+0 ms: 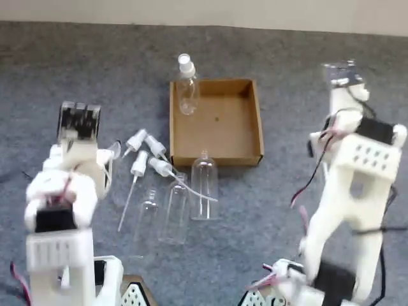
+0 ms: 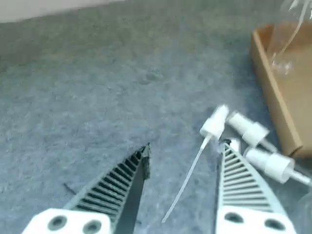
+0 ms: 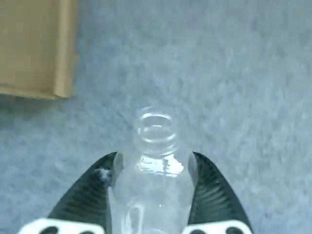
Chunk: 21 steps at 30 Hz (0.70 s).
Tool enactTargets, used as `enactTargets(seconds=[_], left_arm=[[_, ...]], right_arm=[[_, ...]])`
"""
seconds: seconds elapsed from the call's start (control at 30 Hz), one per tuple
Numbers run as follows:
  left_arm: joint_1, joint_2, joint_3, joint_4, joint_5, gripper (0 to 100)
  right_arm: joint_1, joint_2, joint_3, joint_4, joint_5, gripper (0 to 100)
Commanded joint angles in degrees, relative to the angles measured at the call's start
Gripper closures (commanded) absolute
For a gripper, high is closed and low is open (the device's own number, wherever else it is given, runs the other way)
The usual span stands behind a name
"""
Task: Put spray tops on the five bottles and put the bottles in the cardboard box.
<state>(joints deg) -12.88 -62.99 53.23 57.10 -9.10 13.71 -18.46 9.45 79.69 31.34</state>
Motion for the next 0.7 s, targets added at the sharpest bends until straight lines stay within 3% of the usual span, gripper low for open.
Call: enactTargets(seconds=[0.0,0.17,0.4,0.67], left_arm=[[-0.6,23.5,-15.8,4.4,-6.9,79],[-0.7,45.6,-34.3,9.3,-9.6,79],[2.6,69.2,-53.1,11.1,-10.6,79],[5.1,87.2,-68.2,13.1,-12.4,79]], right_arm=[[-5.9,-17.0,15.3,-11.3,-3.4,99.5],[-12.3,-25.8,27.9,-13.1,-4.3,99.5],[-17.4,-28.9,28.1,-11.7,-7.4,99.5],[-20.8,-31.5,28.5,-9.6,-7.5,99.5]])
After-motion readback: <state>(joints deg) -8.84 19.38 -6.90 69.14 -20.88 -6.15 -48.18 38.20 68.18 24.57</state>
